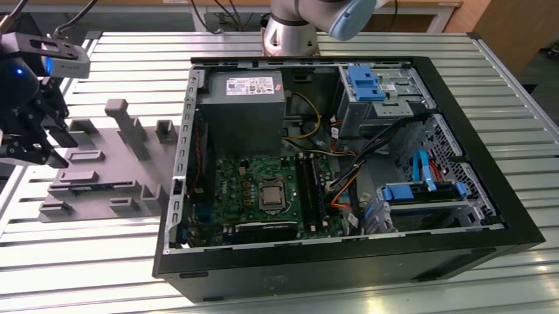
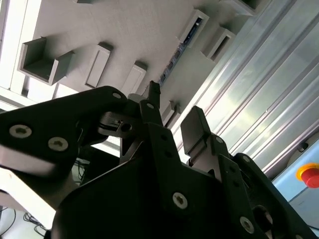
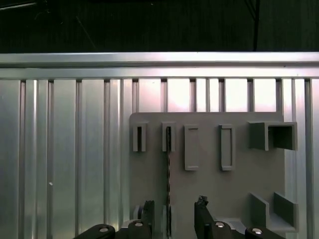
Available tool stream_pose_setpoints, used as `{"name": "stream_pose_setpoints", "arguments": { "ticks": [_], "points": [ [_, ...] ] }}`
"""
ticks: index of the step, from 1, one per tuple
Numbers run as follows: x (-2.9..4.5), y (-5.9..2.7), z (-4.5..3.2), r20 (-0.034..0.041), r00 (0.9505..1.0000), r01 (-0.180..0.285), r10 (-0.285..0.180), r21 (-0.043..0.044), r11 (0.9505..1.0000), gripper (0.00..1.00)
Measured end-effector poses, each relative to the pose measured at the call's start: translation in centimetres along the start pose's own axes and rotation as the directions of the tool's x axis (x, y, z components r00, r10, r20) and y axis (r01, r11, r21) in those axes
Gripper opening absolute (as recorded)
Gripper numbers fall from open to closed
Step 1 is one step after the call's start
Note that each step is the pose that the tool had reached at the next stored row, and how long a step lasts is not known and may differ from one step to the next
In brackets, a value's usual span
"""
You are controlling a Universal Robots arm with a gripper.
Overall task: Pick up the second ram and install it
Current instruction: 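Pick up the second ram and move it above second insertion slot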
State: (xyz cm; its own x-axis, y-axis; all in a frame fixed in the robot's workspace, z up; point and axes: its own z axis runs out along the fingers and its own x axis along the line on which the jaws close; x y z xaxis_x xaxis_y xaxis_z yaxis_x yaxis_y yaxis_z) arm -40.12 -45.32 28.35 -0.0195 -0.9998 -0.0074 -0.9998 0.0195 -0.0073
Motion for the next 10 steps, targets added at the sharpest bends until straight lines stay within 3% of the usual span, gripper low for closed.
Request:
{"name": "stream_pose_setpoints", "arguments": {
  "ticks": [10],
  "points": [
    [0.01,0.05,1.69,-0.0004,1.0000,0.000,0.000,0.0001,1.0000,0.45]
  ]
}}
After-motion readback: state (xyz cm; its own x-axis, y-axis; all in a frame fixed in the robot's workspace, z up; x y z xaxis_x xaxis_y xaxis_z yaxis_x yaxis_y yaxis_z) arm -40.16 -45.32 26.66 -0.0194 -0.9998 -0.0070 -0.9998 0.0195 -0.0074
